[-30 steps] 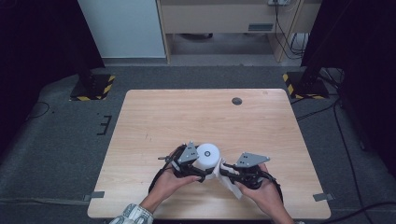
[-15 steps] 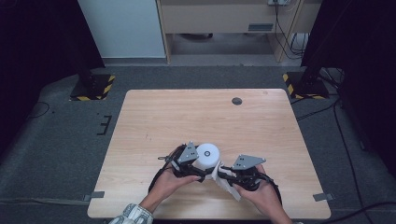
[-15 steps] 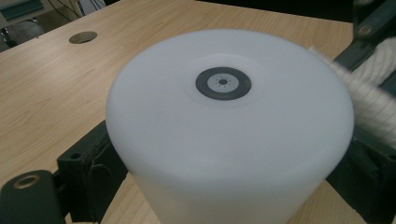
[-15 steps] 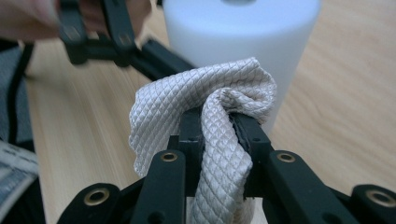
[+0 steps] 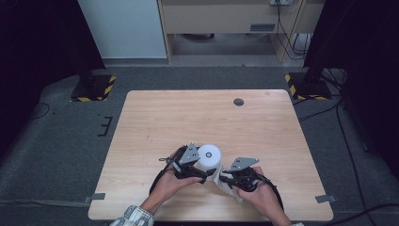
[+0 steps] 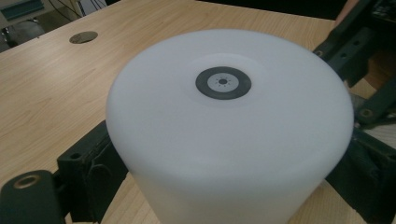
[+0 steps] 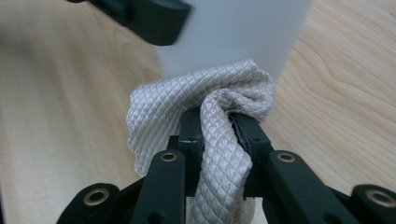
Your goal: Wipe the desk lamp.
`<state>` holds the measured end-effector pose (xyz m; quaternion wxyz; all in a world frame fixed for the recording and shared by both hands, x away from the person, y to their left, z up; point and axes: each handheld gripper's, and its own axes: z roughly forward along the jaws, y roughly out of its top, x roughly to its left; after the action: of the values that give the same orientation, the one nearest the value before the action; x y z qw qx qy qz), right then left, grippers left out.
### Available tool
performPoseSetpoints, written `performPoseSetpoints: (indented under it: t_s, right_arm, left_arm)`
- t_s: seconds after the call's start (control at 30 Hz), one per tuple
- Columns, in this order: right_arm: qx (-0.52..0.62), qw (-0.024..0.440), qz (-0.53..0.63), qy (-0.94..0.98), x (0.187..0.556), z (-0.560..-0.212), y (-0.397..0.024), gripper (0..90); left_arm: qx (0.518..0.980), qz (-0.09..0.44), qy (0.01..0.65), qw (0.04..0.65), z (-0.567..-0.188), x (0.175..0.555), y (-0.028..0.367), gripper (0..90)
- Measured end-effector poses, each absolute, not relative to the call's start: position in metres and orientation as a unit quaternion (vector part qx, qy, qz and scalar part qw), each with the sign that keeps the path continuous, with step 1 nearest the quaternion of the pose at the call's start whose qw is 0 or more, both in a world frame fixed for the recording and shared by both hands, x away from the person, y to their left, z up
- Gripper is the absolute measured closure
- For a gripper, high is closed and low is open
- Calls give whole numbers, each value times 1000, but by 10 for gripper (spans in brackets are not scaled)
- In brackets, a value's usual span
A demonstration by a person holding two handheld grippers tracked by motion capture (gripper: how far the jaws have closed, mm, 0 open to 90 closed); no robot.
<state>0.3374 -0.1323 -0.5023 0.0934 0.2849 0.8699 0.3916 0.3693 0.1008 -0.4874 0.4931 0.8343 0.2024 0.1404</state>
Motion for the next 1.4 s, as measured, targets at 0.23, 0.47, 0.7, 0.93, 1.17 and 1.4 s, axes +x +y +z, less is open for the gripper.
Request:
performPoseSetpoints:
  t_s: [0.23,0.47,0.7,0.93,1.17,1.4]
  right_arm:
    - [309,98,389,862,346,-506,-136,753]
    - [280,91,413,862,331,-492,-136,754]
    - [268,109,475,831,327,-470,-143,754]
    - [257,90,442,855,326,-482,-135,753]
    - [261,91,441,854,328,-483,-139,749]
    - [258,90,440,855,327,-484,-137,749]
  left_arm:
    - [836,139,199,492,-487,368,100,74]
    - [836,139,199,492,-487,368,100,74]
    - [836,138,200,492,-487,369,100,74]
    - [834,138,202,494,-487,369,101,72]
    - [812,126,213,528,-473,367,108,47]
    - [793,118,215,558,-449,373,114,64]
